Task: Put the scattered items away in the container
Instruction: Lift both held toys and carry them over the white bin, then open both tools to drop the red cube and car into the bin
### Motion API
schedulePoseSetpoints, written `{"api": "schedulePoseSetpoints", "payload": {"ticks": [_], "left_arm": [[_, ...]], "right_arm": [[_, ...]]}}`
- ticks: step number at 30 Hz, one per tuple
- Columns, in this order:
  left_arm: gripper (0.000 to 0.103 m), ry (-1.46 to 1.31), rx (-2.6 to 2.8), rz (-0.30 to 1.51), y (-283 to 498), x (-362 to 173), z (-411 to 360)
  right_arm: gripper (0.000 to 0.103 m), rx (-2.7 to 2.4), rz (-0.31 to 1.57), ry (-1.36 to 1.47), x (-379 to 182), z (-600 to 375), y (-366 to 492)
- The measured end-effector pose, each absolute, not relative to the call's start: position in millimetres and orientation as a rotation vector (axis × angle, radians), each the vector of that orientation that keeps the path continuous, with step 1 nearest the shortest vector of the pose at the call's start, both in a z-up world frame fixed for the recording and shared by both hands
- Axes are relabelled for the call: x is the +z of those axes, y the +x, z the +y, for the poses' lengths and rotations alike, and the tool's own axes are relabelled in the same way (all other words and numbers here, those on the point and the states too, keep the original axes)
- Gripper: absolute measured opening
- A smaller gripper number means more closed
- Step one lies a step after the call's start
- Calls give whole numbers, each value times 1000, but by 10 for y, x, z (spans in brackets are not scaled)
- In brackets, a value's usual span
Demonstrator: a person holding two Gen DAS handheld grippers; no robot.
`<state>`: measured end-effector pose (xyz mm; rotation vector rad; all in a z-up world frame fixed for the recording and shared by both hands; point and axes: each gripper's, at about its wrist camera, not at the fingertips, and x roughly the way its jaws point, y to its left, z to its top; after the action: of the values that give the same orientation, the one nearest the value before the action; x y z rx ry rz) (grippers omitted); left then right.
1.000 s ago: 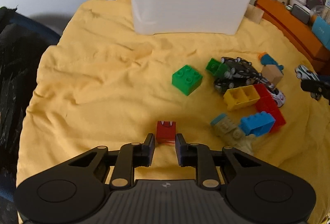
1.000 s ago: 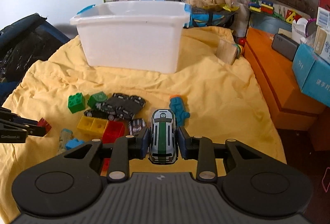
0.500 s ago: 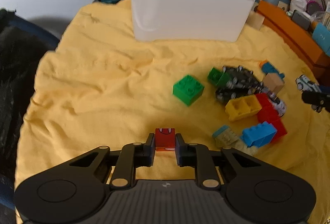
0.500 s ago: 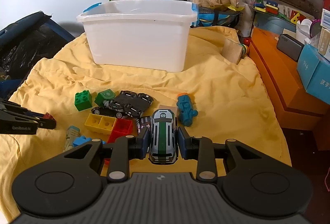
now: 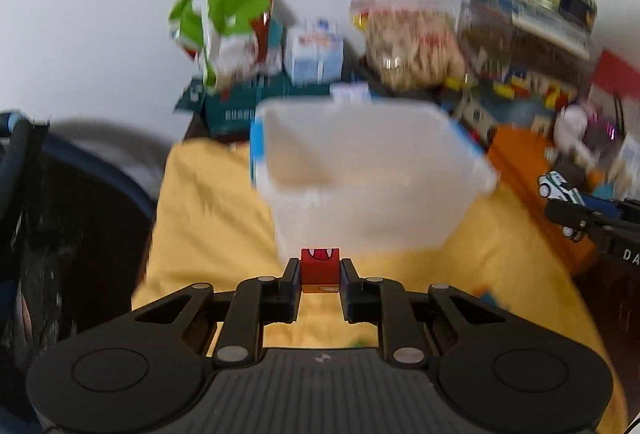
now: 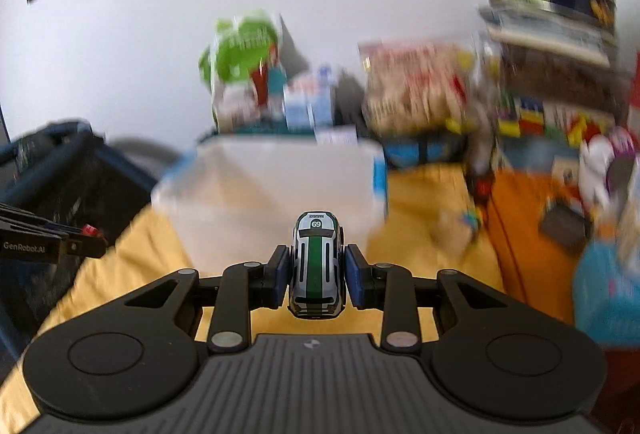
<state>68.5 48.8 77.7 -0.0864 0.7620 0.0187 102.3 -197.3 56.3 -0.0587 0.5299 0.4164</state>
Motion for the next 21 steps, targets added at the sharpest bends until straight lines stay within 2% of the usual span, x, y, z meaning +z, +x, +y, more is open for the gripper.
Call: {"api": "schedulePoseSetpoints", "payload": {"ticks": [4,8,21], "left_arm": [[22,-65,18,689,948,1145,471],[22,-32,19,666,1286,1224,419],[22,-66,45,857,2292,484,436]], "right_arm": [[33,434,504,-38,845,-1877,1316],[33,439,533,-45,842,-1743,1650],[33,417,784,-84,149,-1372,2501]]}}
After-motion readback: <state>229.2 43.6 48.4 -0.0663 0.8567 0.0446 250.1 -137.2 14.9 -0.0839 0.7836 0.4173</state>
